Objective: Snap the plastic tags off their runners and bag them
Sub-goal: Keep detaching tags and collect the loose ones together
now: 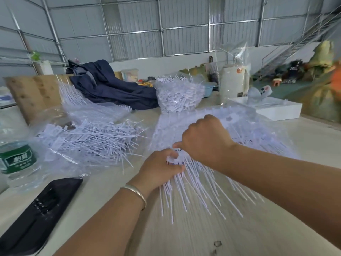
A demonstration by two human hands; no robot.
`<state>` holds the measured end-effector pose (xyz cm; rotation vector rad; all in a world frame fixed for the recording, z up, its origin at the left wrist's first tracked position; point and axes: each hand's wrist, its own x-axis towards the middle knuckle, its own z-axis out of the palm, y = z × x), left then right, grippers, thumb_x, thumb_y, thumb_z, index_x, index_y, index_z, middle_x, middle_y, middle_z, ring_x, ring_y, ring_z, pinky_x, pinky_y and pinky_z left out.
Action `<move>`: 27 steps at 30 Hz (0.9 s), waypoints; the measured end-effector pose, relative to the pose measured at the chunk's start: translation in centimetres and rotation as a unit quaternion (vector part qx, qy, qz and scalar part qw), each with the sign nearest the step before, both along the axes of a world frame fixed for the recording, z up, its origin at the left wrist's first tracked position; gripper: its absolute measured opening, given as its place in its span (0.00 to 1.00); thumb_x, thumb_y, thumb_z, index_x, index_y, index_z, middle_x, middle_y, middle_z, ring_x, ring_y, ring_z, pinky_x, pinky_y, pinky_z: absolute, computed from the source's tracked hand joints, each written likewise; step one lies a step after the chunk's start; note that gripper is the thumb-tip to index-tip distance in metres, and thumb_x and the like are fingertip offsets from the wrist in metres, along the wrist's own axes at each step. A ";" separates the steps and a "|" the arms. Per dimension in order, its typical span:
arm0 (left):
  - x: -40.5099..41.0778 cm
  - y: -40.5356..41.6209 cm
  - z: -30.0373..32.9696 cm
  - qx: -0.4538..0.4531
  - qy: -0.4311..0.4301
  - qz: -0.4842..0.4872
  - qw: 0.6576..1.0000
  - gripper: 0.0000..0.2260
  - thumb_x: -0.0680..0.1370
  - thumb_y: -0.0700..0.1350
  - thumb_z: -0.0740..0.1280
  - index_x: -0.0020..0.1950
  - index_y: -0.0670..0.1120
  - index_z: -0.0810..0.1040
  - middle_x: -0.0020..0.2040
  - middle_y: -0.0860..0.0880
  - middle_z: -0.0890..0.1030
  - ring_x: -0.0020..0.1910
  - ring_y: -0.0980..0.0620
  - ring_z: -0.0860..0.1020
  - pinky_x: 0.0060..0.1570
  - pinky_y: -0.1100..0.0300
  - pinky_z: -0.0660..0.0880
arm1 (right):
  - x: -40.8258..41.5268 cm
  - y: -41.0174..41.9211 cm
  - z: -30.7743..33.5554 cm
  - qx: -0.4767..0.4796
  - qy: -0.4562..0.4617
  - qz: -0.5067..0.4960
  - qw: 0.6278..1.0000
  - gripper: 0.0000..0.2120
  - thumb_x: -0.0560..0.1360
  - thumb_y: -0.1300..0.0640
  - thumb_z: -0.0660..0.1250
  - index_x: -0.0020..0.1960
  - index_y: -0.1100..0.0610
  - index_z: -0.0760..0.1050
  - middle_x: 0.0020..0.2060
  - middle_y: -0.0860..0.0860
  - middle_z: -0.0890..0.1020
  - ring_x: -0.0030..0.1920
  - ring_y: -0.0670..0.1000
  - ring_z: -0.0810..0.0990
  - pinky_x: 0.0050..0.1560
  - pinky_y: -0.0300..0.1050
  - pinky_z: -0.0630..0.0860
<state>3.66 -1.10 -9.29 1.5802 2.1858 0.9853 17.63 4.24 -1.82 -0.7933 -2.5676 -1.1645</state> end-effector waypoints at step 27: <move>0.7 -0.6 1.3 0.124 -0.341 -0.055 0.930 0.12 0.80 0.50 0.65 0.39 0.47 0.79 0.36 0.52 0.81 0.30 0.58 0.76 0.26 0.68 0.67 | 4.8 6.6 -3.5 -0.164 0.221 -0.080 0.958 0.31 0.79 0.36 0.39 0.29 0.54 0.64 0.24 0.49 0.68 0.25 0.49 0.66 0.27 0.40 0.58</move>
